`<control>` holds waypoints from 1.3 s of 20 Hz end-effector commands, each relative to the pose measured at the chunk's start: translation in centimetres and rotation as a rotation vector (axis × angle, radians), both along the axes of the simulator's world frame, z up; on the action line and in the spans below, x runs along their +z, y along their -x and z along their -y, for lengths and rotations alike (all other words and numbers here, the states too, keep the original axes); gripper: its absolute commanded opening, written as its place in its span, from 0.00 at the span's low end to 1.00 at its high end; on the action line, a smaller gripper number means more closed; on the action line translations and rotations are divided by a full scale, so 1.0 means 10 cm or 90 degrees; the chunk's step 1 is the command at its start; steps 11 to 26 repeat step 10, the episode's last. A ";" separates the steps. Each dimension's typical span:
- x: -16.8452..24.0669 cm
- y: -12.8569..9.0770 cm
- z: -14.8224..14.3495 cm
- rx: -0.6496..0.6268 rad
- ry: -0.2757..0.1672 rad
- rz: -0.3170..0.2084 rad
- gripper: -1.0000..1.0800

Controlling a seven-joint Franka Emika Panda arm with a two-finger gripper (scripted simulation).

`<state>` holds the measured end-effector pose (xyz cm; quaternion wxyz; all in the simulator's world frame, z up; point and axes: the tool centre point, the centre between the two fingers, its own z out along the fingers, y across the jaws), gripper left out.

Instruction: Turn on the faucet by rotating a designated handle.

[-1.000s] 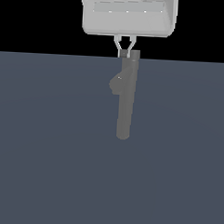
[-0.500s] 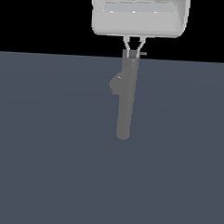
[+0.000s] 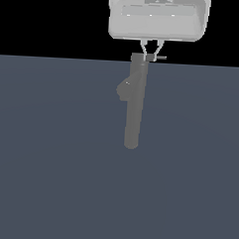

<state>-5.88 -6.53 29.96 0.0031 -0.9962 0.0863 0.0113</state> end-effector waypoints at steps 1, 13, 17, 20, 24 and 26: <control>0.00 -0.14 0.15 -0.009 0.003 0.010 0.00; 0.01 -0.36 0.43 -0.025 0.005 0.014 0.00; 0.01 -0.36 0.43 -0.025 0.005 0.014 0.00; 0.01 -0.36 0.43 -0.025 0.005 0.014 0.00; 0.01 -0.36 0.43 -0.025 0.005 0.014 0.00; 0.01 -0.36 0.43 -0.025 0.005 0.014 0.00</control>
